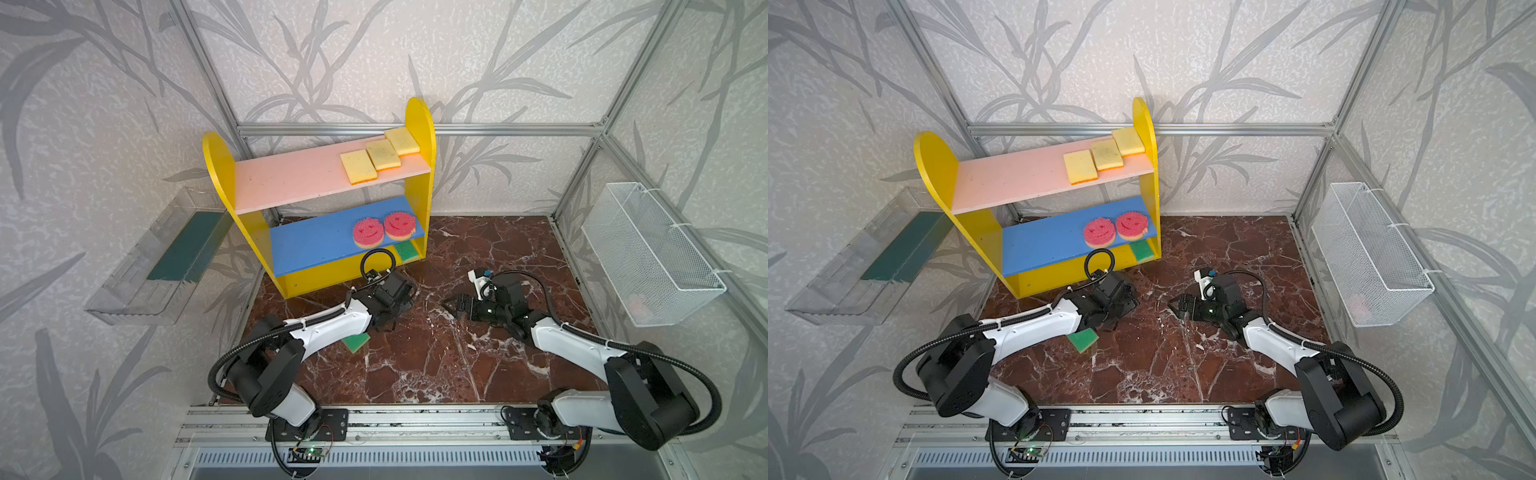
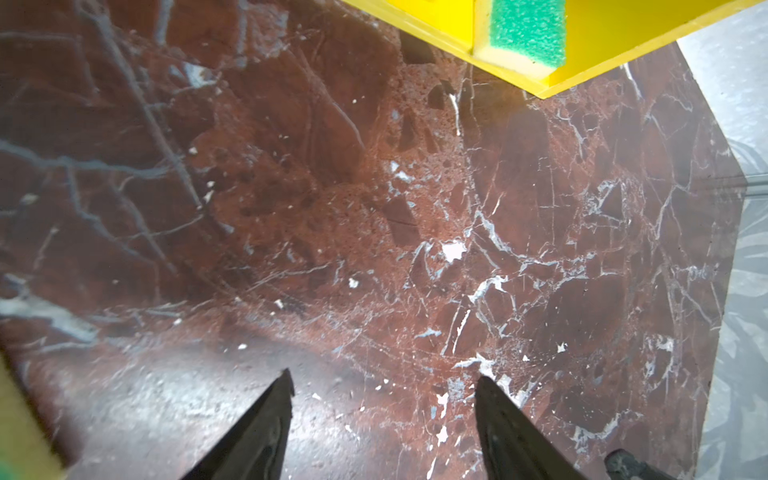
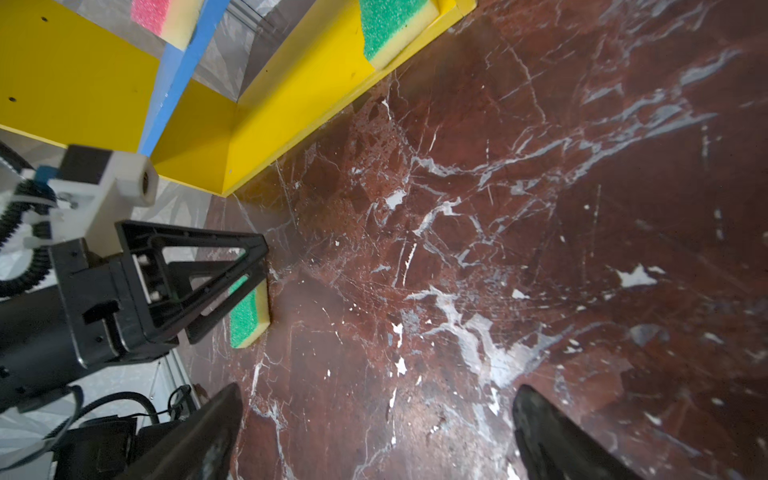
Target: Place and organize the cleaning sponges onto the shelf
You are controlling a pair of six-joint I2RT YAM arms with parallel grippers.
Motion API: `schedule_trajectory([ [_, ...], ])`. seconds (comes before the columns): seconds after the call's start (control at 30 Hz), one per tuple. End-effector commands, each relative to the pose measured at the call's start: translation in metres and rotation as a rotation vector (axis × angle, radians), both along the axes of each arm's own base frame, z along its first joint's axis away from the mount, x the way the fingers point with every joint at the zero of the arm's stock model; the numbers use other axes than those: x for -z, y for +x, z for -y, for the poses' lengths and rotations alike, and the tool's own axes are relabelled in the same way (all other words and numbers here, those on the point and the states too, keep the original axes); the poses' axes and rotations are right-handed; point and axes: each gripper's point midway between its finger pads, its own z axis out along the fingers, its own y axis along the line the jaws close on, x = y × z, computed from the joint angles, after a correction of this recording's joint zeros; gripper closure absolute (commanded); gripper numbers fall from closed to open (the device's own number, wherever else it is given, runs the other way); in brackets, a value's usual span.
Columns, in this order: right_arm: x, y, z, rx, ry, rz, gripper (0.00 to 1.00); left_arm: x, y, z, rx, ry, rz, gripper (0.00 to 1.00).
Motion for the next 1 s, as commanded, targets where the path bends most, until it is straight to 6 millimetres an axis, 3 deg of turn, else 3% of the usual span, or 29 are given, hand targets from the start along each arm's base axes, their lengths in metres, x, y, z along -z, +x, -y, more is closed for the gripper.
schedule_trajectory([
  [0.0,0.004,-0.005,0.000,-0.046,-0.049,-0.014,0.01,-0.029,0.006,-0.002,0.016,-0.008,0.081,0.25],
  [0.1,0.011,-0.012,-0.017,-0.108,-0.069,-0.025,0.00,-0.049,-0.006,-0.020,0.026,0.024,0.129,0.25],
  [0.2,0.019,-0.022,-0.042,-0.176,-0.124,-0.020,0.10,-0.064,-0.024,-0.054,-0.001,0.083,0.186,0.25],
  [0.37,0.023,-0.037,-0.103,-0.329,-0.126,-0.024,0.20,-0.067,-0.061,-0.117,-0.088,0.110,0.226,0.20],
  [0.5,0.027,-0.049,-0.156,-0.450,-0.137,-0.028,0.23,-0.054,-0.085,-0.148,-0.105,0.061,0.197,0.20],
  [0.6,0.034,-0.059,-0.191,-0.530,-0.162,-0.039,0.25,-0.047,-0.100,-0.165,-0.129,0.036,0.190,0.20],
  [0.73,0.046,-0.059,-0.224,-0.562,-0.167,-0.060,0.29,-0.044,-0.113,-0.180,-0.149,0.039,0.194,0.19],
  [0.97,0.065,-0.066,-0.254,-0.613,-0.191,-0.105,0.37,-0.036,-0.120,-0.188,-0.157,0.035,0.186,0.17],
])
